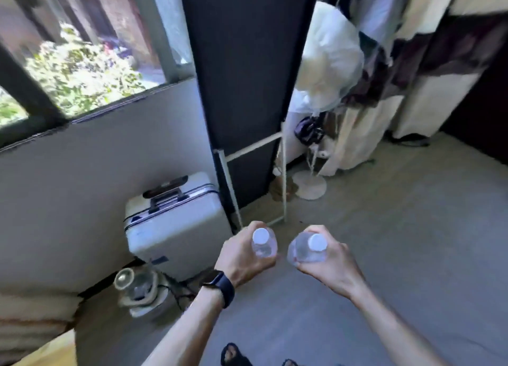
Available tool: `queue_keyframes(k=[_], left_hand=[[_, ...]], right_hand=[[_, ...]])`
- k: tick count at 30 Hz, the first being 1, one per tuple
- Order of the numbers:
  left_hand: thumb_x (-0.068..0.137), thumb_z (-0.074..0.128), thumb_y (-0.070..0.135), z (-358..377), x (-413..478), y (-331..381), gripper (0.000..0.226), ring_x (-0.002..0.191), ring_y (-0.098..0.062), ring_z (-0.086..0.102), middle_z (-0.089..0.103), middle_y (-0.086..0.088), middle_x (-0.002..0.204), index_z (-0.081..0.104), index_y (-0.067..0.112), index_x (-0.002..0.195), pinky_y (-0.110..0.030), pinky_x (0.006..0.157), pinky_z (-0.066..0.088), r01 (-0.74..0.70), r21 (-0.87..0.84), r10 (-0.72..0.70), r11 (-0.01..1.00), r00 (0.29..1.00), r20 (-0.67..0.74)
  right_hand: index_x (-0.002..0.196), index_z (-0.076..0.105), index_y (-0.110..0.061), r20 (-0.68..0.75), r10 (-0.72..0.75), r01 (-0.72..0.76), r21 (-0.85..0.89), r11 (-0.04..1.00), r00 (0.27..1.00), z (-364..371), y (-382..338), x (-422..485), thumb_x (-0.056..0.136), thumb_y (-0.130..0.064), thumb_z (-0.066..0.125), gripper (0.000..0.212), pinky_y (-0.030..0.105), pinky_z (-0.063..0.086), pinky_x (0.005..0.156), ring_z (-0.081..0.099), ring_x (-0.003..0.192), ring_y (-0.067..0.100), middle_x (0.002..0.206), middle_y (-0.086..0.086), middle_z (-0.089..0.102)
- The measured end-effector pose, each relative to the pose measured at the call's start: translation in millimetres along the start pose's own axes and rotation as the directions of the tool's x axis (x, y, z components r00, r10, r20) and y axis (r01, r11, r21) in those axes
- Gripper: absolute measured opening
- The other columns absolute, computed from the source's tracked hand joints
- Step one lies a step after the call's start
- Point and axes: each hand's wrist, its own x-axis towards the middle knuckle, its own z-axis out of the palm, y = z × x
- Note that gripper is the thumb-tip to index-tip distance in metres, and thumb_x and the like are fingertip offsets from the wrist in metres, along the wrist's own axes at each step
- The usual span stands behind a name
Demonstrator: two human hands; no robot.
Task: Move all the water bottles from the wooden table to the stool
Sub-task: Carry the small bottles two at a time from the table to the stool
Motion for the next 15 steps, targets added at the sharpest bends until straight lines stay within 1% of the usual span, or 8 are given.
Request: queue_keyframes(k=[3,5,6,8,9,10,13,15], left_hand=[[0.067,0.074,0.056,26.7,63.1,47.6,0.051,0.093,-0.011,0.061,0.063,0.016,0.099,0.048,0.04,0.108,-0.029,0.082,0.05,-0.158,0.042,0.151,0.987,0.979,0.134],[0.065,0.07,0.062,46.0,102.8,77.5,0.052,0.091,-0.015,0.062,0.062,0.014,0.096,0.047,0.038,0.105,-0.032,0.081,0.051,-0.256,0.089,0.234,0.963,0.95,0.208],[0.064,0.067,0.063,56.0,123.3,94.4,0.053,0.09,-0.018,0.063,0.062,0.013,0.095,0.046,0.037,0.104,-0.033,0.08,0.052,-0.306,0.101,0.275,0.947,0.931,0.24],[0.062,0.063,0.067,76.9,163.5,131.6,0.056,0.09,-0.021,0.064,0.063,0.01,0.094,0.047,0.035,0.104,-0.035,0.079,0.053,-0.405,0.101,0.365,0.909,0.888,0.281],[0.061,0.062,0.068,86.0,182.1,151.6,0.057,0.09,-0.023,0.064,0.065,0.008,0.094,0.047,0.035,0.105,-0.036,0.078,0.053,-0.447,0.096,0.403,0.89,0.866,0.296],[0.061,0.061,0.069,95.3,200.4,171.1,0.058,0.09,-0.025,0.064,0.065,0.007,0.094,0.046,0.034,0.105,-0.037,0.078,0.053,-0.485,0.092,0.437,0.87,0.843,0.313],[0.064,0.063,0.069,122.5,246.7,225.5,0.057,0.087,-0.027,0.062,0.063,0.006,0.092,0.041,0.031,0.102,-0.037,0.075,0.052,-0.595,0.069,0.531,0.801,0.759,0.377],[0.066,0.065,0.068,142.9,273.9,262.8,0.056,0.085,-0.027,0.061,0.062,0.006,0.09,0.038,0.032,0.099,-0.036,0.071,0.051,-0.656,0.046,0.589,0.753,0.703,0.398]], right_hand=[[0.103,0.052,-0.045,-0.142,0.132,-0.122,0.074,0.99,0.981,-47.9,28.3,13.7,0.058,-0.04,0.082,0.054,0.027,0.054,0.07,0.065,0.08,0.008,0.085,-0.019,0.068],[0.1,0.051,-0.047,-0.222,0.198,-0.176,0.113,0.978,0.955,-73.7,46.4,20.3,0.057,-0.041,0.082,0.053,0.027,0.054,0.071,0.066,0.081,0.006,0.086,-0.022,0.067],[0.099,0.051,-0.048,-0.261,0.225,-0.199,0.124,0.972,0.939,-87.5,54.3,23.6,0.057,-0.042,0.082,0.052,0.025,0.054,0.072,0.065,0.081,0.006,0.086,-0.023,0.067],[0.094,0.049,-0.052,-0.334,0.284,-0.249,0.145,0.958,0.899,-116.4,68.3,30.8,0.059,-0.041,0.084,0.052,0.017,0.05,0.069,0.064,0.081,0.004,0.083,-0.024,0.066],[0.093,0.047,-0.054,-0.363,0.316,-0.275,0.16,0.948,0.877,-131.2,74.5,34.5,0.059,-0.04,0.085,0.052,0.014,0.048,0.068,0.064,0.082,0.004,0.083,-0.024,0.066],[0.092,0.047,-0.055,-0.39,0.348,-0.302,0.176,0.937,0.852,-145.8,81.0,37.5,0.059,-0.04,0.086,0.053,0.014,0.048,0.068,0.065,0.083,0.005,0.084,-0.023,0.066],[0.099,0.051,-0.049,-0.489,0.432,-0.366,0.228,0.902,0.758,-191.4,95.3,45.2,0.055,-0.042,0.087,0.058,0.025,0.053,0.079,0.067,0.088,0.008,0.091,-0.019,0.07],[0.101,0.052,-0.046,-0.56,0.486,-0.394,0.286,0.873,0.671,-224.6,103.3,50.1,0.056,-0.04,0.089,0.059,0.028,0.053,0.081,0.067,0.09,0.009,0.094,-0.016,0.07]])
